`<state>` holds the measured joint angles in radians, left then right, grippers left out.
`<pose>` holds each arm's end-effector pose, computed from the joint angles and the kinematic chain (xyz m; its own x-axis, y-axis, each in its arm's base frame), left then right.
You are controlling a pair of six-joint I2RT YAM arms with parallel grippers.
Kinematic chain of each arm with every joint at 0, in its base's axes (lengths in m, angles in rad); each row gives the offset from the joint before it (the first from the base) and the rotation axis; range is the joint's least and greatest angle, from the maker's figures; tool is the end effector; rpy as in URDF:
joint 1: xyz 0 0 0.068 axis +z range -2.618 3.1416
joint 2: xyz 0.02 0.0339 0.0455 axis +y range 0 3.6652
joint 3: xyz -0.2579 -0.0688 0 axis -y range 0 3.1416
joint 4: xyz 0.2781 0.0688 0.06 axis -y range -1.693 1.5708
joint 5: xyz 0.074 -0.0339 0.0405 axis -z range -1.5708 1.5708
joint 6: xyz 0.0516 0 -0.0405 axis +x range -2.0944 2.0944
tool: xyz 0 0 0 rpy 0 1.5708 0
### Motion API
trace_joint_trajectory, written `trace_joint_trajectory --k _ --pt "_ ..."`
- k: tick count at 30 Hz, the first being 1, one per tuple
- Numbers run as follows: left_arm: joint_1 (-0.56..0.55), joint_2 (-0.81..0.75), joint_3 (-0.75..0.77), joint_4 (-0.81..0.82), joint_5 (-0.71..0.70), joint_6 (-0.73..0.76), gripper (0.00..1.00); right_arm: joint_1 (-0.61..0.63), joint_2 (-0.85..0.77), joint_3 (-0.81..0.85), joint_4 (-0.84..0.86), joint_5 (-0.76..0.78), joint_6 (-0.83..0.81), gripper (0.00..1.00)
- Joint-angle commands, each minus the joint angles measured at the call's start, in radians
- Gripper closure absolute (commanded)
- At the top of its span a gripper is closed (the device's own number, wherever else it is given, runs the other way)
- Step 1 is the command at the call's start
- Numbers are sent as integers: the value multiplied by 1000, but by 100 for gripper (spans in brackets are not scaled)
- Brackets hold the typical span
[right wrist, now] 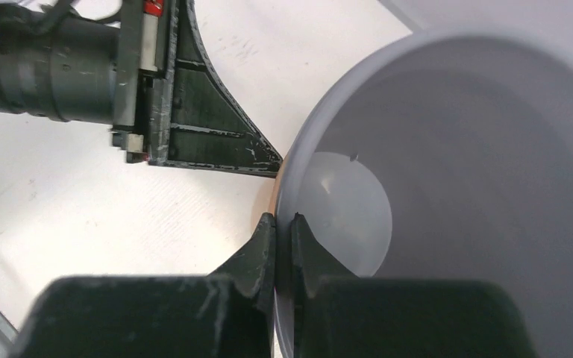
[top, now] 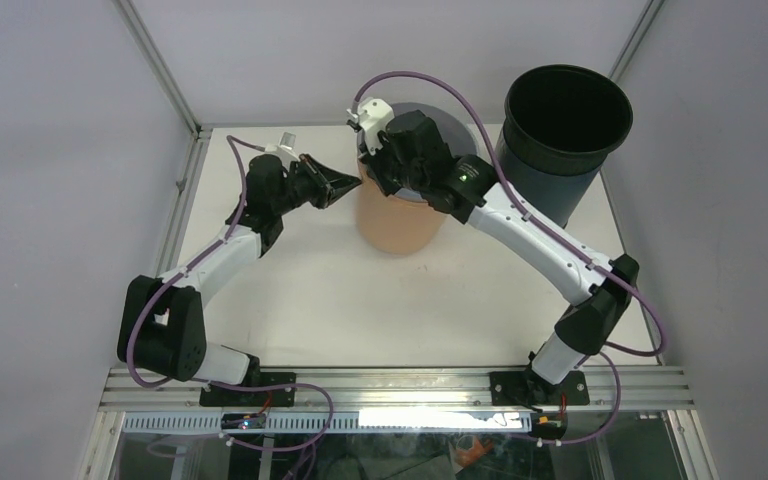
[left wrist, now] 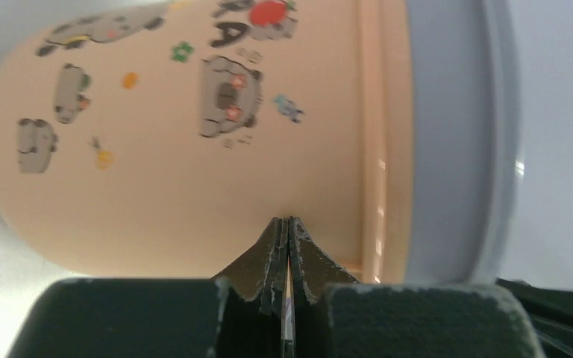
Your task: Turn the large container upside down
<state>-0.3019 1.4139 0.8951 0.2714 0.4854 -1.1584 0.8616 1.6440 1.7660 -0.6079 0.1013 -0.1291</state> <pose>0.3432 -0.1321 0.2531 -0.7303 -0.6213 -0.2839 0.0643 0.3513 -0.9341 0.2764 0.3141 0.4056 -0.2119 -0.4436 -0.8708 -0.7301 0.6642 -0.1607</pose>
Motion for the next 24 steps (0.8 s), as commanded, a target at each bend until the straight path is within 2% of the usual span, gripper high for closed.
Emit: trace_joint_trajectory --k 1,4,7,12,20,24 --pt "-8 10 42 -73 -34 18 98 60 -115 113 174 5 -70 100" --pt "-9 1 35 -83 -27 13 97 73 -130 113 188 4 -115 100" --pt "-9 -28 24 -91 -34 21 94 82 -99 165 132 45 -148 100" --pt "-8 -67 53 -175 -61 95 89 91 -109 144 125 95 -208 100" --pt "-5 -103 145 -311 -108 209 68 97 -149 245 99 84 -251 100" --pt "9 -124 168 -367 -125 258 63 100 -208 263 139 49 -246 100"
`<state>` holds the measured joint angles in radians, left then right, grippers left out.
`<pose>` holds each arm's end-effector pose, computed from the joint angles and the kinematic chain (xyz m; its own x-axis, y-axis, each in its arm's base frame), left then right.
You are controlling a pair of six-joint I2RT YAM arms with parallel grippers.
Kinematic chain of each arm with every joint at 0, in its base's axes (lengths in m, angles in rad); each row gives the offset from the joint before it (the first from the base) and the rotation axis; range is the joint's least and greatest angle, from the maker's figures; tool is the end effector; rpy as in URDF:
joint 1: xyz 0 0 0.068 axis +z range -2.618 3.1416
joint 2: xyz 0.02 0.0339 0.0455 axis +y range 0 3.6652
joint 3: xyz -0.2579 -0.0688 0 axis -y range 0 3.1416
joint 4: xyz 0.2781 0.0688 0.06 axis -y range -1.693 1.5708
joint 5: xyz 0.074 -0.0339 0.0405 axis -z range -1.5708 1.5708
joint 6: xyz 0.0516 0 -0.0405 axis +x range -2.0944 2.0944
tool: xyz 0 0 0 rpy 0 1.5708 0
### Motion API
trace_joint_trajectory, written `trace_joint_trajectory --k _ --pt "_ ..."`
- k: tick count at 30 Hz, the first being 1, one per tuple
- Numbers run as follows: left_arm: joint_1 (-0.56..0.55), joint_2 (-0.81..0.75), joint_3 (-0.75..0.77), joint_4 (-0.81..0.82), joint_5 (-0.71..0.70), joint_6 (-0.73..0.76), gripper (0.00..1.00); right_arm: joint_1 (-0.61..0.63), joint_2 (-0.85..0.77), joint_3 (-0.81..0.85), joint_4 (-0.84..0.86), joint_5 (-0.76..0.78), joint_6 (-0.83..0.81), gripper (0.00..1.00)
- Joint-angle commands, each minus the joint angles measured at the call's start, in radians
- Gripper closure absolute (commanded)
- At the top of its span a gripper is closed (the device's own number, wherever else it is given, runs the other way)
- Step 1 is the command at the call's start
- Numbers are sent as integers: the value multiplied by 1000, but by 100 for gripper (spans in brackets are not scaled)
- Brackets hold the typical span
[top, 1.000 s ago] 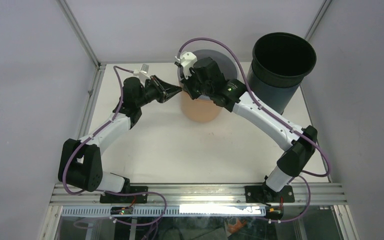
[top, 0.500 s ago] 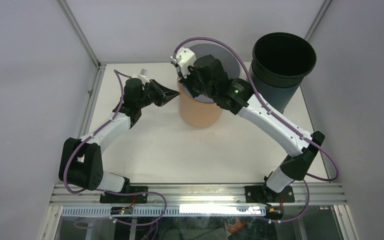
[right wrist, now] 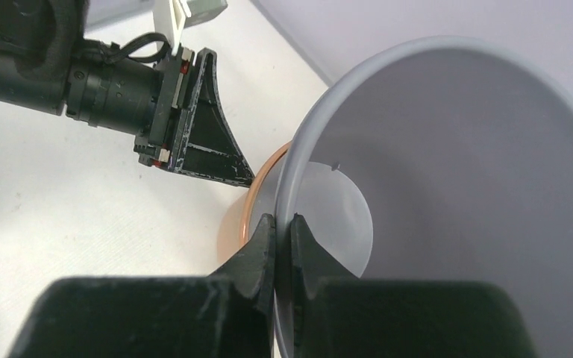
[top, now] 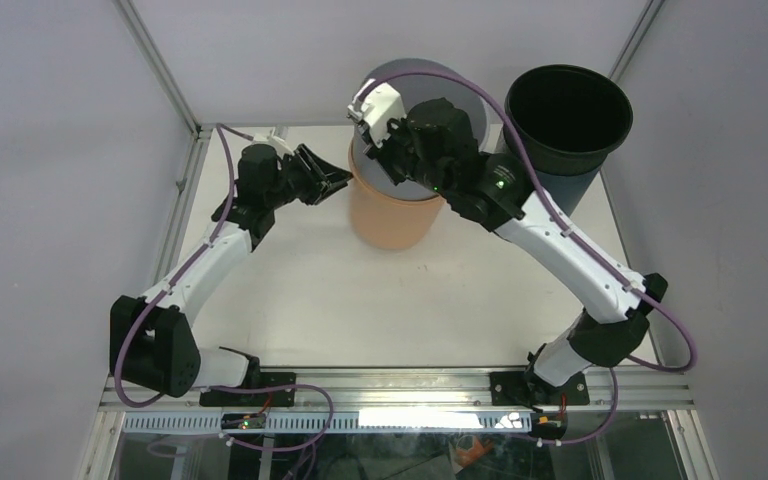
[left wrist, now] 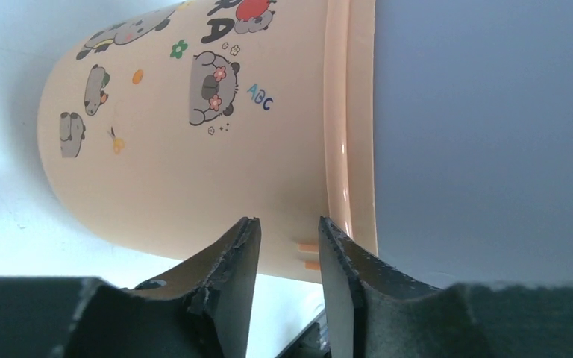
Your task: Turn the large container upside down
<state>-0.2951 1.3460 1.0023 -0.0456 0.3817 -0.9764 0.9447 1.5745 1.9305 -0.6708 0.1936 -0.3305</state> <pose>0.3363 -0.1223 0.2814 -0.7002 -0.5908 -0.4010 0.0349 0.5326 -0.8457 0.2303 0.3015 0.4860 0.0516 -0.4720 -0.8801 -0.7096 0.6027 -0.3649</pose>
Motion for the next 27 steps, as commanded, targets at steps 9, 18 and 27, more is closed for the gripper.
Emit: trace_joint_trajectory --k 9,18,27 --pt "53 -103 222 -226 -63 264 43 18 -251 34 328 -106 -1 100" --pt "67 -141 271 -327 -91 382 28 17 -272 24 339 -118 21 100" --pt "68 -143 278 -417 -129 457 27 18 -347 52 285 -139 69 100"
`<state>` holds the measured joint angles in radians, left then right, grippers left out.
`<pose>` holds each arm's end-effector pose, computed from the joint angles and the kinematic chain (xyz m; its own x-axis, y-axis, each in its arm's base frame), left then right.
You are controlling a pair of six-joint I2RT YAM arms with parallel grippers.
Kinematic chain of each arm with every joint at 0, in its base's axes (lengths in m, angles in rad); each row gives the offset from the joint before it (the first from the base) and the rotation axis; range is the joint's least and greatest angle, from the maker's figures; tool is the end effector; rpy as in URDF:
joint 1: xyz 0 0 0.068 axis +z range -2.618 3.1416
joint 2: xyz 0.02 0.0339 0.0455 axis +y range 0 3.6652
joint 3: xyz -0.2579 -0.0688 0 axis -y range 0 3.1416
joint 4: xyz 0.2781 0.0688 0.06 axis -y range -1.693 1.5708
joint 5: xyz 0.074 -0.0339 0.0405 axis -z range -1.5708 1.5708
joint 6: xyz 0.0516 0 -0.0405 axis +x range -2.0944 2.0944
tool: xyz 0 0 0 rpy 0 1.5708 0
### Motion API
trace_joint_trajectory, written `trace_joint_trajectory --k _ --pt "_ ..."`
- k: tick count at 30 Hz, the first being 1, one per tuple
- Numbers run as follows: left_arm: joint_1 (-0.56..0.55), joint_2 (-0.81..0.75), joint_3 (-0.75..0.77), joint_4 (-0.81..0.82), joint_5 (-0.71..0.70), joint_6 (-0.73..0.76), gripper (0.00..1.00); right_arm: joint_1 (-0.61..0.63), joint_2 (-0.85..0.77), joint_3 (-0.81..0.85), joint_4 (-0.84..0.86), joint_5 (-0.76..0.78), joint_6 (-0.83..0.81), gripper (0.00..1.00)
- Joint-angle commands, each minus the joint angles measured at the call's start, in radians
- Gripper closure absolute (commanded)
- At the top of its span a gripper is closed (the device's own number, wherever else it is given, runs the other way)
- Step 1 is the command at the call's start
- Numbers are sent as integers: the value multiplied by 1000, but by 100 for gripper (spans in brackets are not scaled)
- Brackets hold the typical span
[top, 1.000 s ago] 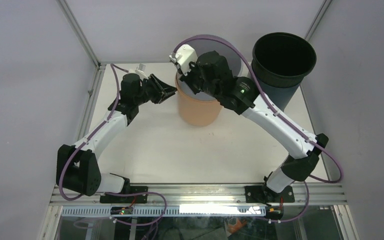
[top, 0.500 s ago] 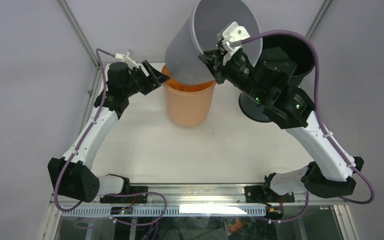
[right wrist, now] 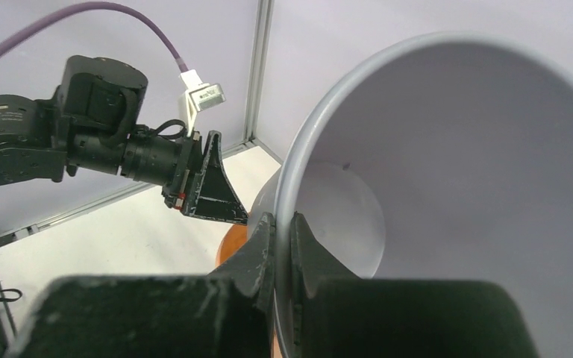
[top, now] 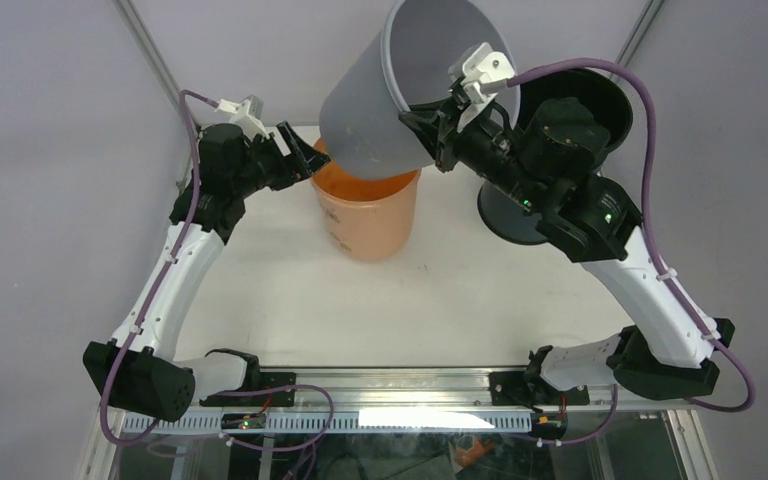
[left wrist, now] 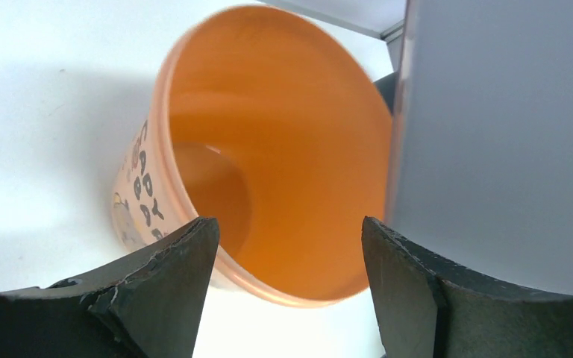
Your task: Turn the large container upside down
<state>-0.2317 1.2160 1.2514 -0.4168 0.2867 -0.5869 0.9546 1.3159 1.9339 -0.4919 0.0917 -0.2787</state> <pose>0.3089 -0.0879 0.3792 -0.5651 -0.4124 -0.7145 0.1955 0.7745 -0.6016 0.1606 0.2186 0.5889 0.2790 -0.0800 -0.9569 -0.7108 0.6528 -0.2618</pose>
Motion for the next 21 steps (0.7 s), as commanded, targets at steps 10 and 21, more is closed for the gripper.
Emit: trace_joint_trajectory --k 10,21 --pt "4 0 136 -181 -140 187 32 7 -221 19 -3 5 101 100" --pt "2 61 65 -164 -32 138 30 7 -373 93 -315 0 228 100"
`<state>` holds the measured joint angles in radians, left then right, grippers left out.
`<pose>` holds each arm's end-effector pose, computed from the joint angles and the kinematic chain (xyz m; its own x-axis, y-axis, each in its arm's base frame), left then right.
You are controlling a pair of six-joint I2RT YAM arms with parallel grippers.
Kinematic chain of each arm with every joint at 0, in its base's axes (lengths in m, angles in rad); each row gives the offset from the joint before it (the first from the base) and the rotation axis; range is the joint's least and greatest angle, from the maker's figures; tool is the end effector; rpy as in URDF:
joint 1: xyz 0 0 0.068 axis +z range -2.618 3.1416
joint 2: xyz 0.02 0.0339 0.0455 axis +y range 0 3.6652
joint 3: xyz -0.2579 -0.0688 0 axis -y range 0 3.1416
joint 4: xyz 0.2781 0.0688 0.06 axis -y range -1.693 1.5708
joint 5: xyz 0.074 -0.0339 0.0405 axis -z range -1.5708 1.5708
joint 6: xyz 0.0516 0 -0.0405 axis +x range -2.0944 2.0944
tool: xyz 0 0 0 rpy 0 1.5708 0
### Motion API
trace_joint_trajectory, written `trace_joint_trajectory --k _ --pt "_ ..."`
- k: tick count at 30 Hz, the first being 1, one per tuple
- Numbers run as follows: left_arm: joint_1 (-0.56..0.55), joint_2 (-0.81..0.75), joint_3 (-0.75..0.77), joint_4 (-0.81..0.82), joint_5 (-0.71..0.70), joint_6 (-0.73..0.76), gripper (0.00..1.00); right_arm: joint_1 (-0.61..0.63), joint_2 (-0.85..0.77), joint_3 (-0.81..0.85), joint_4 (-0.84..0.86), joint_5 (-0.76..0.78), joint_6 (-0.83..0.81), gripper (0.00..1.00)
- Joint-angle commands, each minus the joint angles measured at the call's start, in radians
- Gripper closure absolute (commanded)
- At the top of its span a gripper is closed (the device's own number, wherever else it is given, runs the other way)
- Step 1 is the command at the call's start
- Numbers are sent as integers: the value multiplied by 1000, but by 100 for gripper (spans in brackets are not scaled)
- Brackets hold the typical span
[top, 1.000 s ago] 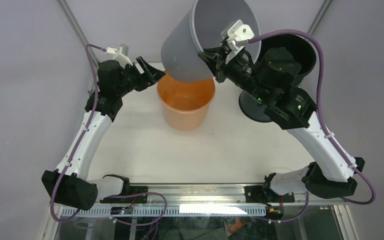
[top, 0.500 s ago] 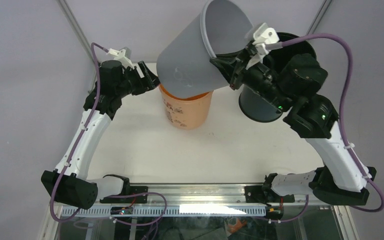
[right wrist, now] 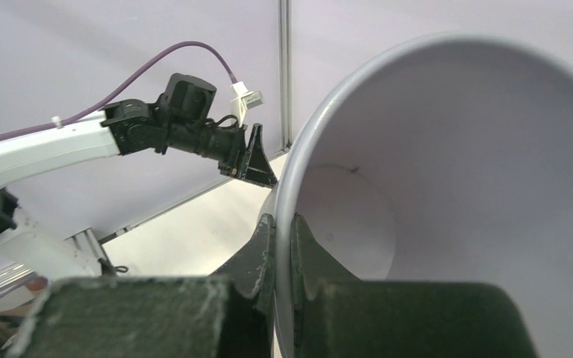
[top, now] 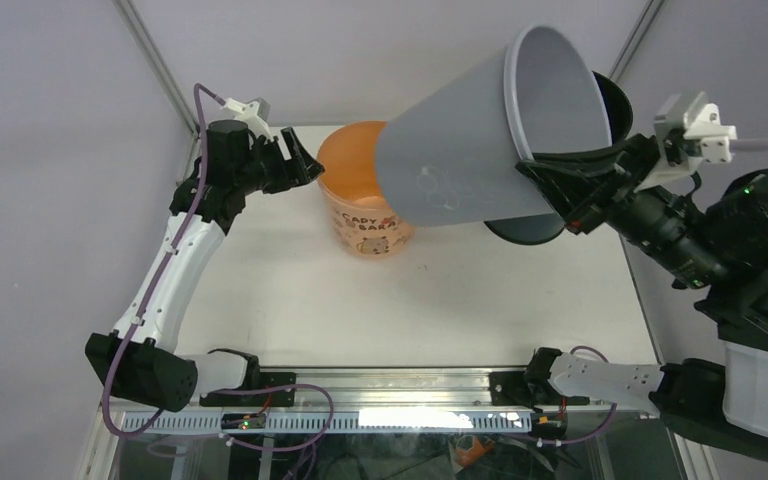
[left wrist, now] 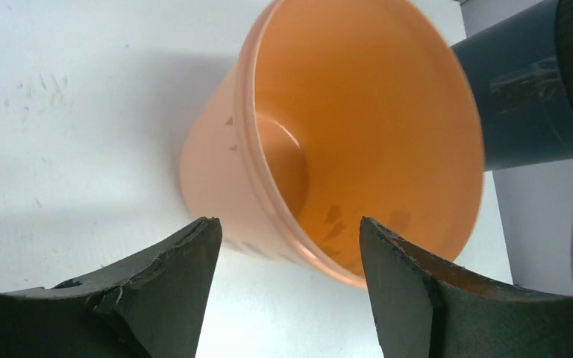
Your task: Turn the large container upside down
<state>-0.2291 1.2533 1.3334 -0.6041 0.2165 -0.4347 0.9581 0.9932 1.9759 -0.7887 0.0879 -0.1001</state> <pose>0.3087 -0.0834 0.3783 -0.6116 -0.2797 -0.7400 0.1602 0.8722 -0.4621 0.0650 0.0846 0.6184 0.1868 0.0926 -0.9780 -0.7505 0.6559 -0.0812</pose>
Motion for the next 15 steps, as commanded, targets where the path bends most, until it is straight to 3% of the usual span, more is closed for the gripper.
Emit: trace_joint_trajectory --k 1,4,12,15 --pt "0 32 -20 26 46 -15 30 5 -62 45 -27 15 58 100" --pt "-12 58 -15 30 39 -13 34 4 -86 23 -37 38 76 100" --pt "-64 121 30 30 -10 3 57 4 -100 -3 -53 65 83 100" --pt "-83 147 46 31 -32 -4 71 4 -100 -8 -58 74 83 100"
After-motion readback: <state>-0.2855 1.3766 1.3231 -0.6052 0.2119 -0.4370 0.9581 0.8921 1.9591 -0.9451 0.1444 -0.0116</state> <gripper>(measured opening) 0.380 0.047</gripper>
